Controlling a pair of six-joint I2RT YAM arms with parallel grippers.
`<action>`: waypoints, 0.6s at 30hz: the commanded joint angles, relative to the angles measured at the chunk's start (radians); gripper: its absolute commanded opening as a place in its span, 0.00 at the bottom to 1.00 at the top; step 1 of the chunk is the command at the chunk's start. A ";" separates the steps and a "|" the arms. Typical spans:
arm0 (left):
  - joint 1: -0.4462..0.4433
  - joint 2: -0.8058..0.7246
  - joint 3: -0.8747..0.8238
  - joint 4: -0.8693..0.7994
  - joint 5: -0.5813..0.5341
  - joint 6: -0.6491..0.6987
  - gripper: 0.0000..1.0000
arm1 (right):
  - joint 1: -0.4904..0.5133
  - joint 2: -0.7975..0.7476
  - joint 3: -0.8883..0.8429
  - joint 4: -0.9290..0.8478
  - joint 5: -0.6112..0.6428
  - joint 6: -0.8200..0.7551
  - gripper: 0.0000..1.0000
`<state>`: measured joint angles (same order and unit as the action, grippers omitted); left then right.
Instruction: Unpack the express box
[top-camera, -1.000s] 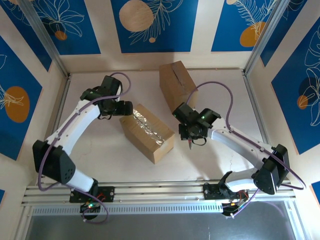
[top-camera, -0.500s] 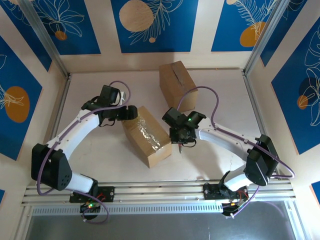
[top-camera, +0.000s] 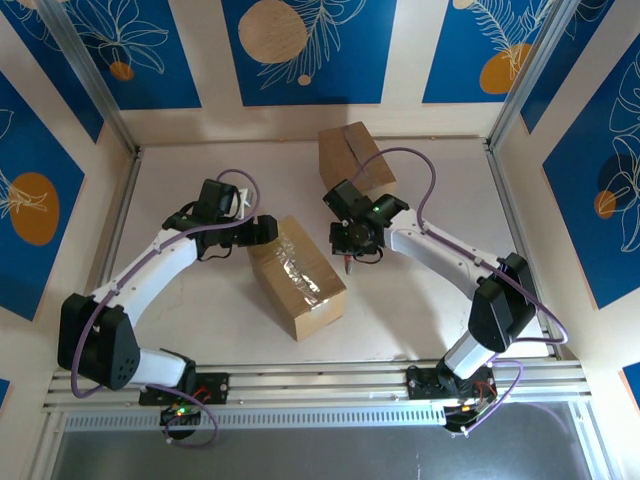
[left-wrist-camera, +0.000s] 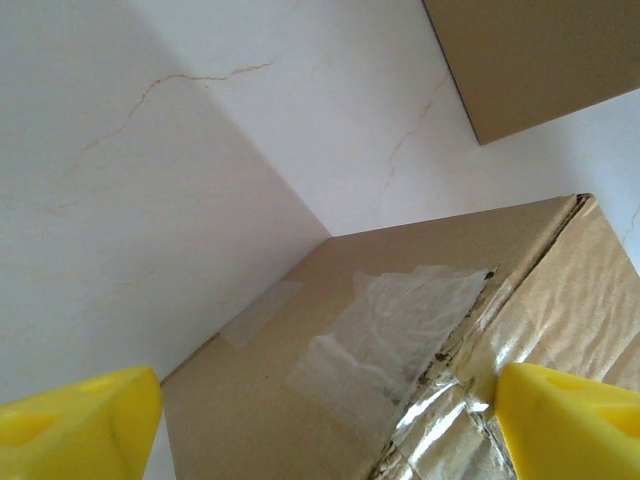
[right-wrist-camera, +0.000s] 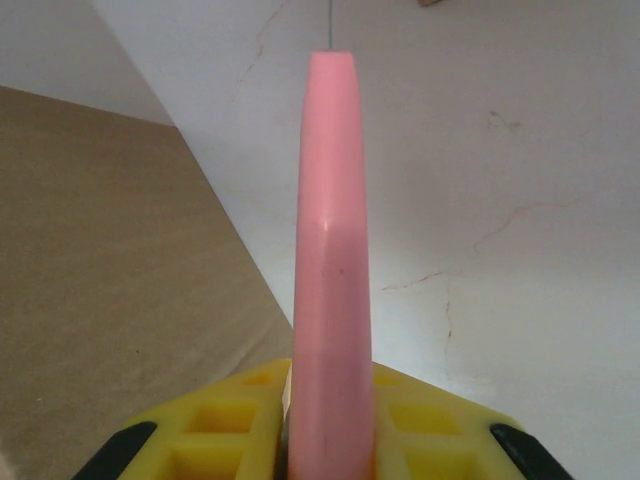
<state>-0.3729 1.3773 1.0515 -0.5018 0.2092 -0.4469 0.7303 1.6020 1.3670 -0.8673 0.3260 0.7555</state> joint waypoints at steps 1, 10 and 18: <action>-0.009 0.017 -0.030 -0.051 -0.036 0.008 0.87 | -0.007 -0.012 0.005 -0.012 -0.028 -0.018 0.00; -0.009 0.013 0.011 -0.056 -0.078 0.023 0.90 | -0.031 -0.136 -0.075 -0.078 0.045 0.012 0.00; 0.005 0.025 0.090 -0.061 -0.118 0.057 0.93 | 0.052 -0.332 -0.279 -0.195 0.060 0.120 0.00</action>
<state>-0.3752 1.3907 1.1019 -0.5312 0.1429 -0.4221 0.7437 1.3155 1.1431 -0.9825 0.3817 0.8104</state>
